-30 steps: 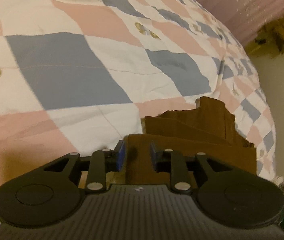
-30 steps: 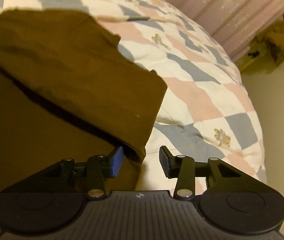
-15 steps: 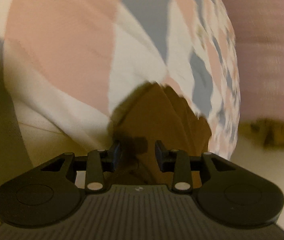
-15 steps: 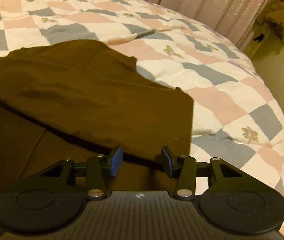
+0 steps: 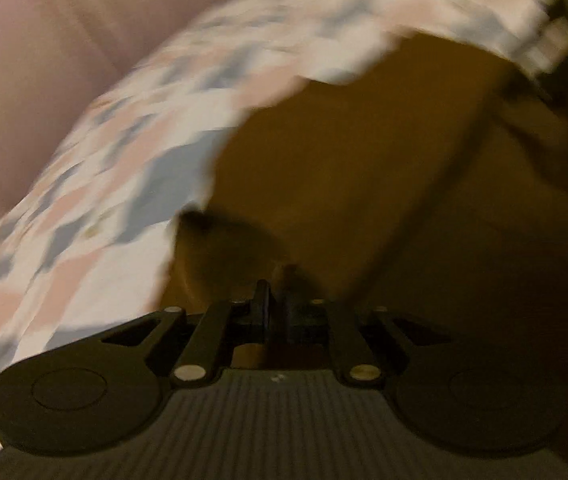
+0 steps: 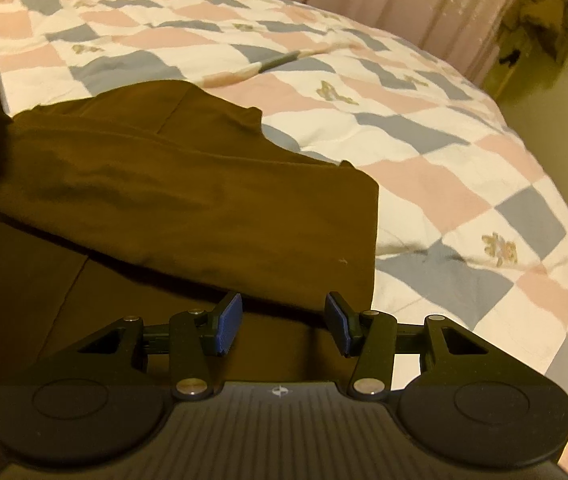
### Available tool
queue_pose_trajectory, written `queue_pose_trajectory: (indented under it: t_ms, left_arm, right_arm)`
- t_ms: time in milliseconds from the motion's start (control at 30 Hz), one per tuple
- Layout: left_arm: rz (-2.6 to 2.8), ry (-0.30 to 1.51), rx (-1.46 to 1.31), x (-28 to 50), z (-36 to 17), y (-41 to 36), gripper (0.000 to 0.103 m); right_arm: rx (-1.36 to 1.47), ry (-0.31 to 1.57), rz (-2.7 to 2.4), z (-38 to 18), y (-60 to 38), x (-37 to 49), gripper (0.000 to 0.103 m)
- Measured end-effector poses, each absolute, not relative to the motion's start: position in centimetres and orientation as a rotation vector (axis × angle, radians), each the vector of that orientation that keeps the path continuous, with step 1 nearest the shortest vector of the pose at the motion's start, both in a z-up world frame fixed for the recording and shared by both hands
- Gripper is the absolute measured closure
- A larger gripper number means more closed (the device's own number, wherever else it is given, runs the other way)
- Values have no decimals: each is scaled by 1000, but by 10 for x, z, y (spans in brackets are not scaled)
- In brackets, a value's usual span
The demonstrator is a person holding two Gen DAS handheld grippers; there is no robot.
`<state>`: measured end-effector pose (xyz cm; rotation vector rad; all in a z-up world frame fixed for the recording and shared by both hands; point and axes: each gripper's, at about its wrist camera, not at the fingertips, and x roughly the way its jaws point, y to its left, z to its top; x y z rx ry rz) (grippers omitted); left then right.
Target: Fold clothes
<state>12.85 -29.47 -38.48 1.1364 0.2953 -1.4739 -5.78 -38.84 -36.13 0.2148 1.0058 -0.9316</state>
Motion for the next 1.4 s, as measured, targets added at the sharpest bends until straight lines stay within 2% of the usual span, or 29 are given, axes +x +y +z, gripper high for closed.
queue_pose_trajectory:
  t_ms: [100,267,333,367,433,533,633,733,800,867,900,967,1100,1133,1167,1200,1400]
  left_arm:
    - [-1439,368,1147,136,-393,-295,88]
    - [-1527,755,697,197,-344,-282,87]
    - [-1538,830,562,216,-335,-276,90]
    - [-1527,846,535,223,-336,-275,93]
    - [-1502,879,481,237,-336,-274,96]
    - [-1461,905,456,248,-347,-280,96]
    - [-1464,968,386,253,-355,-285,96]
    - [-1437,1009,398,251,-374,-295,93]
    - [-1401,1034,422,252,-387,-300,93]
    - [-1407,1038,399,256,-388,-299,89]
    - [-1413,1035,388,258,-387,-298,82]
    - [-1408,1032,408,260,-387,-299,80]
    - [-1406,1042,422,266,-384,-305,79]
    - [-1402,1046,400,272,-381,-306,75]
    - [-1393,1047,383,280,-378,-307,67]
    - [-1384,1046,369,287,-376,-309,66]
    - [-1420,958,431,326,-361,-355,68]
  right_arm:
    - [240,1009,-927,-360,-389,-59,49]
    - [346,918,-897,-348,-391,-62,49]
    - [449,841,-828,-343,-394,-56,54]
    - [500,800,-769,-341,-395,-49,68]
    - [595,735,-640,-342,-399,-31,81]
    - [667,650,-465,-347,-404,7,82]
    - [654,644,-343,-359,-405,50,82]
    - [652,732,-348,-389,-411,87,82]
    - [647,811,-377,-409,-417,104,85]
    - [664,781,-372,-406,-419,103,83]
    - [677,754,-364,-402,-420,99,81]
    - [681,749,-346,-403,-423,95,69]
    - [689,752,-314,-396,-436,84,70]
    - [691,752,-307,-393,-439,81,69]
    - [693,752,-300,-391,-442,79,67]
    - [695,752,-292,-389,-445,76,65]
    - [661,762,-431,-366,-517,9,64]
